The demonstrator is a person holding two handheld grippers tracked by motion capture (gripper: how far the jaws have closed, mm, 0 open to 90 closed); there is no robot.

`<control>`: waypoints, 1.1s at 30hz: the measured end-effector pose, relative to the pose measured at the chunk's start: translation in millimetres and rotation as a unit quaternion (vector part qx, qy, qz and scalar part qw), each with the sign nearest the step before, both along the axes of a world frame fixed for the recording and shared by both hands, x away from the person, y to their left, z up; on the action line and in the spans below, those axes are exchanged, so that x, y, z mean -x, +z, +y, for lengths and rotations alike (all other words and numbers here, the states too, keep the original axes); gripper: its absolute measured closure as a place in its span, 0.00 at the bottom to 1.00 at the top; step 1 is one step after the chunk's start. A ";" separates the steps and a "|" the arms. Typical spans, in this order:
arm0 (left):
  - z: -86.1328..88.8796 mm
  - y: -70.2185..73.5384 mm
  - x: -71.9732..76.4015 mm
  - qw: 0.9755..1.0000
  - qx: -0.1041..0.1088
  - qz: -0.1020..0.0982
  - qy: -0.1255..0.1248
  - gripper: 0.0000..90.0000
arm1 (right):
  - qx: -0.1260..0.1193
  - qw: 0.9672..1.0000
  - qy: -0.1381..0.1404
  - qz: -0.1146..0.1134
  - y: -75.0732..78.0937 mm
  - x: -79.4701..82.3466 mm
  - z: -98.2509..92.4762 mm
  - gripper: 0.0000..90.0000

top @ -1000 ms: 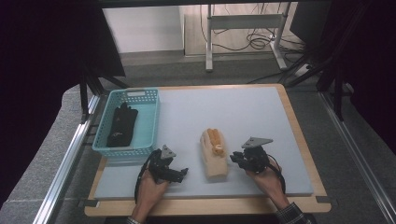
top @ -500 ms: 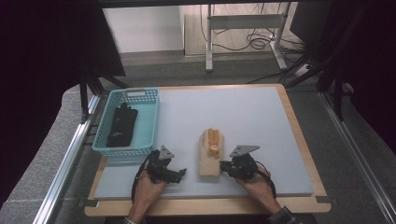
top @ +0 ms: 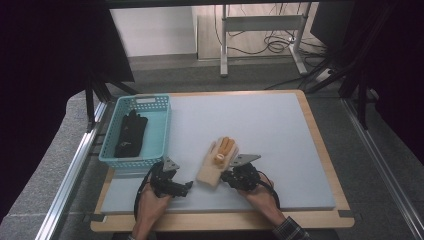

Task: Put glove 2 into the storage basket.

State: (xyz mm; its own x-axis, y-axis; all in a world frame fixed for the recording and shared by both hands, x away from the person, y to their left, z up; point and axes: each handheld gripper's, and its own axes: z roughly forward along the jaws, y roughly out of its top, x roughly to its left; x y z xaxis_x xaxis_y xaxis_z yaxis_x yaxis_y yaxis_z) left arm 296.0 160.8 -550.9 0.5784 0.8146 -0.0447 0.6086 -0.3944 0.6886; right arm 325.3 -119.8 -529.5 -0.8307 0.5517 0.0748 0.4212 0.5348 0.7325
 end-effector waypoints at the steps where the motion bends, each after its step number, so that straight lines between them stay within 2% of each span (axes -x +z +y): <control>1: 0.0 0.0 -0.1 1.000 0.000 0.000 0.000 0.00 | 0.001 1.000 0.000 -0.001 -0.4 -0.9 4.9 0.85; 6: -0.6 -0.4 0.2 1.000 0.001 0.001 0.003 0.00 | 0.004 1.000 0.003 -0.006 -2.9 -1.7 12.1 0.84; 9: -1.0 -0.6 0.3 1.000 0.002 0.000 0.005 0.00 | -0.002 1.000 0.002 -0.004 -2.2 0.8 8.2 0.82; 13: -1.0 -0.8 0.5 1.000 0.002 -0.001 0.006 0.00 | -0.004 1.000 -0.004 -0.012 3.3 2.9 -0.9 0.79; 16: -1.2 -0.9 0.6 1.000 0.002 -0.001 0.006 0.00 | -0.001 1.000 -0.016 -0.025 9.0 2.0 -11.7 0.73; 21: -1.3 -1.0 0.6 1.000 0.002 -0.001 0.006 0.00 | 0.000 0.999 -0.033 -0.034 15.8 1.0 -29.2 0.65; 23: -1.3 -1.0 0.6 1.000 0.002 -0.001 0.006 0.00 | 0.000 0.999 -0.039 -0.033 17.3 0.4 -34.3 0.62; 24: -1.2 -0.9 0.5 1.000 0.002 -0.001 0.006 0.00 | 0.000 0.998 -0.050 -0.033 19.3 -1.4 -43.9 0.57; 33: -1.3 -1.0 0.5 1.000 0.002 0.000 0.007 0.00 | -0.014 0.995 -0.089 -0.030 28.1 -9.5 -78.9 0.34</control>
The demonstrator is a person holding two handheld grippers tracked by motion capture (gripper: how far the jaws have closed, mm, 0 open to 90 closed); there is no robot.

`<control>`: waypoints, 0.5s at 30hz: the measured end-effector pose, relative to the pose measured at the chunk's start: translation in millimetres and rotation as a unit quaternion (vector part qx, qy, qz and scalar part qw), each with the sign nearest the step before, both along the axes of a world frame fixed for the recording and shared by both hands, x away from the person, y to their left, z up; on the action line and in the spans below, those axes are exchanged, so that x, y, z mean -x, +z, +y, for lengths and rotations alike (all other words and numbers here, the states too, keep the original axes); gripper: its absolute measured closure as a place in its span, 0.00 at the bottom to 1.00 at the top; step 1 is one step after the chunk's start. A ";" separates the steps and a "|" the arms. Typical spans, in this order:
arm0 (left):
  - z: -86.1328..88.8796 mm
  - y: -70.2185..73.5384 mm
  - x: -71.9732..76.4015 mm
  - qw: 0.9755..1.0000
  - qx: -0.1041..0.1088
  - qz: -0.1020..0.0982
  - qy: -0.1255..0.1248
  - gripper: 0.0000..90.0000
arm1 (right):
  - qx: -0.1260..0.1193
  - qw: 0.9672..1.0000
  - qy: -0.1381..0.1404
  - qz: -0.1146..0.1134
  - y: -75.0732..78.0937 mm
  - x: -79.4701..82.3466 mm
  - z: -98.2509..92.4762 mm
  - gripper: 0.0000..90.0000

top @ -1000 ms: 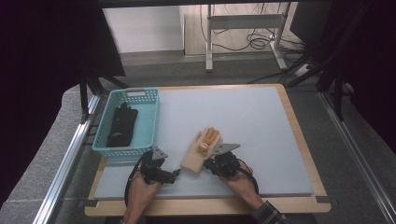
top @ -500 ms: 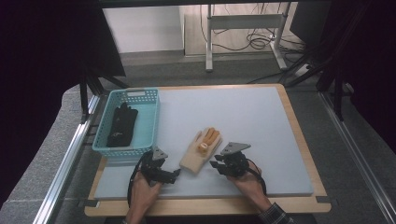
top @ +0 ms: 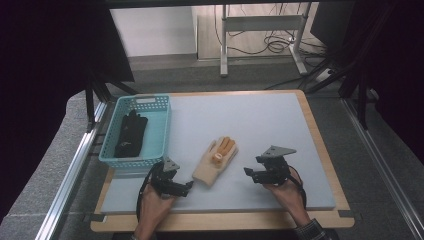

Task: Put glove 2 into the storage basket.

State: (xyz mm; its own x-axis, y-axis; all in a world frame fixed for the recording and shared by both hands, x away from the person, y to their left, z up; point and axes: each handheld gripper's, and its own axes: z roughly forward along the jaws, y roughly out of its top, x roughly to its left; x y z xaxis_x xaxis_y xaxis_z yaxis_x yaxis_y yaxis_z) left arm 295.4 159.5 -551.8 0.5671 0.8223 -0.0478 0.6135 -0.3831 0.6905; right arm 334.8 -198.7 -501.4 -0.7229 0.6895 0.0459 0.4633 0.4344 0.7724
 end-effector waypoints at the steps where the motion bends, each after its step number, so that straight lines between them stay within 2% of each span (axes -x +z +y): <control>1: 0.0 0.0 0.0 1.000 0.000 0.000 0.000 0.00 | 0.000 1.000 -0.004 0.001 0.7 -1.0 -4.3 0.32; 8: -0.1 0.0 0.0 1.000 0.000 0.000 0.000 0.00 | 0.003 0.999 -0.037 -0.003 0.0 -7.2 -38.1 0.24; 13: -0.1 -0.1 0.0 1.000 0.000 0.000 0.000 0.00 | 0.024 0.998 -0.062 -0.005 -5.5 -9.2 -58.5 0.19; 15: -0.1 0.0 -0.1 1.000 0.000 0.000 0.000 0.00 | 0.027 0.997 -0.073 0.001 -9.2 -11.0 -66.8 0.17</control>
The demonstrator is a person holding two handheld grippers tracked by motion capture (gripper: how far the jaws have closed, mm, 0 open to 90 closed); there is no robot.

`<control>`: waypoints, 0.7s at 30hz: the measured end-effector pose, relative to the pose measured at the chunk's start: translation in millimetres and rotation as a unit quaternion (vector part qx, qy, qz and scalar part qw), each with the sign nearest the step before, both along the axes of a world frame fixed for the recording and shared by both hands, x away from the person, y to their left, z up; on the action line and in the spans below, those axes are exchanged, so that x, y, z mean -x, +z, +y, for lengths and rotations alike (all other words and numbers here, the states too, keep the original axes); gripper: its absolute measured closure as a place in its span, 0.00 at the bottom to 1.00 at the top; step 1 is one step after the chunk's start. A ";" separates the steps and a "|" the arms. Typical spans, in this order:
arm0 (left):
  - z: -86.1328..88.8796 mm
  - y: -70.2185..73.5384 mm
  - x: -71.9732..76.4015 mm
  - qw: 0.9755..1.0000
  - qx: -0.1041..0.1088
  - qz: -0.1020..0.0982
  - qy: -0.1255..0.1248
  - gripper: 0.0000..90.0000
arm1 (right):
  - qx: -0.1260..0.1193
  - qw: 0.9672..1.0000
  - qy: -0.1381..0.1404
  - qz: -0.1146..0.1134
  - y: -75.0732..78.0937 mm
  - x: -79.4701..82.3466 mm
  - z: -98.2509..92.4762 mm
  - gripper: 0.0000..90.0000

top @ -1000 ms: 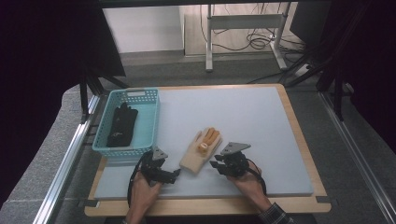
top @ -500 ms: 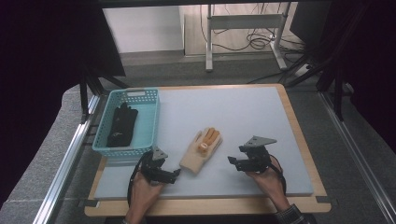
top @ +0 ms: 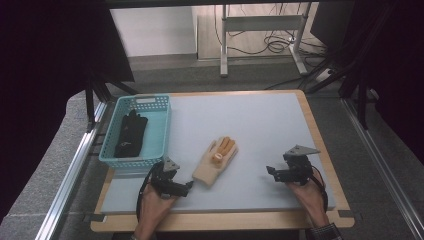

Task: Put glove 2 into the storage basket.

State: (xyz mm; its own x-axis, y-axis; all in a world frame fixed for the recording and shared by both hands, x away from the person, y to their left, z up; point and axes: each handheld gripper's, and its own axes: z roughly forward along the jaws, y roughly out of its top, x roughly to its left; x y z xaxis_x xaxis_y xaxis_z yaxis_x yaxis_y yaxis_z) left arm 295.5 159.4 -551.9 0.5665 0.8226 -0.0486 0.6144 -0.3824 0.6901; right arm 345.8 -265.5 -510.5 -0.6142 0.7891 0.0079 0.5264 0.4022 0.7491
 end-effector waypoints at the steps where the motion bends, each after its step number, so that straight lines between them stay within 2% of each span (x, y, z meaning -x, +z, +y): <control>1: 0.0 0.0 0.0 1.000 0.000 0.000 0.000 0.00 | 0.000 1.000 -0.005 0.005 -1.9 -1.0 -4.1 0.16; 7: 0.1 0.0 -0.1 1.000 0.000 0.000 0.000 0.00 | 0.023 0.999 -0.026 0.018 -13.2 -4.9 -17.5 0.11; 10: 0.2 0.1 -0.1 1.000 0.001 0.001 0.000 0.00 | 0.040 0.999 -0.030 0.012 -17.1 -4.7 -17.9 0.10; 21: 0.3 1.2 1.6 1.000 -0.001 -0.002 -0.001 0.01 | 0.037 0.999 -0.032 0.002 -19.6 -4.2 -19.5 0.09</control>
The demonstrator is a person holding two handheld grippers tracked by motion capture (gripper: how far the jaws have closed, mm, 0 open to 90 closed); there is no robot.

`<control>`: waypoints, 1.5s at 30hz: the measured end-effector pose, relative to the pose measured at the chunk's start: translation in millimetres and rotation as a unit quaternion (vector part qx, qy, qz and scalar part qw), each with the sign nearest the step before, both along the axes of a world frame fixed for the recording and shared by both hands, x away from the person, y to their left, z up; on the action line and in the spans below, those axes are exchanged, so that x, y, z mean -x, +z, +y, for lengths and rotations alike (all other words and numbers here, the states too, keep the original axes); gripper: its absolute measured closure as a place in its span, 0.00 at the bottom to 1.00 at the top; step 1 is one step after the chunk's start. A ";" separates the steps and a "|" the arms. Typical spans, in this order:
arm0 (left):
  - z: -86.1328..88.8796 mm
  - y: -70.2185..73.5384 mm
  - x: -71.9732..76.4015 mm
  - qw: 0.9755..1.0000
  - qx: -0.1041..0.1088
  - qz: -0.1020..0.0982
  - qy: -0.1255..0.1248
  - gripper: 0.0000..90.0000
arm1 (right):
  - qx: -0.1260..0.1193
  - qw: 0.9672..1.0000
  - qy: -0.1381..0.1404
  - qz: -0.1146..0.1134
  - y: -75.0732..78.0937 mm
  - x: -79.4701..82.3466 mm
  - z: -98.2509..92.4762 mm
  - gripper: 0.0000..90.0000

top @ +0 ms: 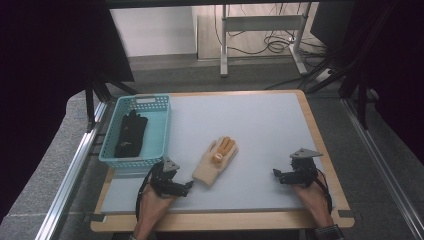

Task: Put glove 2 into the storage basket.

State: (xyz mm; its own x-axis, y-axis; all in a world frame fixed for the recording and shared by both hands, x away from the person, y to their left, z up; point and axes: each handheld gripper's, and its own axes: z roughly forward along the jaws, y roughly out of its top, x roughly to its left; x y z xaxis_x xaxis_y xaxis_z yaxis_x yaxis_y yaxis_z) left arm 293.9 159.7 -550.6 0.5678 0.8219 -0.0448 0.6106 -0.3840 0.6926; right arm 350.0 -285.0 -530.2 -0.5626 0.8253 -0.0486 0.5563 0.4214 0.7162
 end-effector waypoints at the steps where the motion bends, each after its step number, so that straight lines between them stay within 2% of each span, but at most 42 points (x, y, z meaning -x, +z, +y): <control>1: -0.3 0.6 0.7 1.000 -0.001 0.001 0.000 0.02 | 0.000 1.000 0.000 0.000 0.0 0.0 0.0 0.09; 5: -2.8 5.7 2.7 1.000 -0.012 0.007 -0.009 0.05 | 0.000 1.000 0.000 0.000 -0.1 0.0 -0.1 0.09; 10: -10.6 17.9 5.7 1.000 -0.008 -0.002 -0.022 0.05 | 0.000 1.000 -0.001 -0.001 -0.2 0.0 -0.1 0.09; 12: -12.0 23.4 6.2 1.000 -0.001 -0.005 -0.025 0.06 | 0.000 1.000 -0.001 -0.001 -0.2 0.1 -0.2 0.09; 14: -12.9 28.8 5.5 0.999 0.012 0.001 -0.031 0.06 | 0.000 1.000 -0.001 -0.001 -0.2 0.1 -0.1 0.09; 18: -19.9 42.8 3.4 0.999 0.024 0.004 -0.047 0.06 | -0.001 1.000 -0.001 -0.001 -0.3 0.0 -0.2 0.09; 22: -34.4 52.1 -2.6 0.998 0.013 0.003 -0.059 0.06 | -0.001 1.000 -0.001 -0.001 -0.3 0.0 -0.3 0.09; 26: -52.5 56.9 -14.6 0.998 0.006 0.011 -0.069 0.05 | -0.001 1.000 -0.001 -0.001 -0.3 0.1 -0.3 0.09; 34: -78.9 54.7 -42.3 0.997 -0.005 0.035 -0.061 0.04 | -0.001 1.000 -0.001 -0.002 -0.3 0.1 -0.4 0.09; 40: -98.6 44.1 -59.1 0.997 -0.025 0.050 -0.051 0.03 | -0.001 1.000 -0.001 -0.002 -0.4 0.1 -0.4 0.09; 42: -103.5 38.7 -64.5 0.997 -0.041 0.056 -0.043 0.03 | -0.001 1.000 -0.001 -0.002 -0.4 0.1 -0.4 0.09; 43: -103.5 38.7 -64.5 0.997 -0.041 0.056 -0.043 0.04 | -0.001 1.000 -0.001 -0.002 -0.4 0.1 -0.4 0.09; 45: -106.9 32.0 -70.2 0.996 -0.037 0.071 -0.040 0.05 | -0.001 1.000 -0.001 -0.002 -0.4 0.1 -0.4 0.09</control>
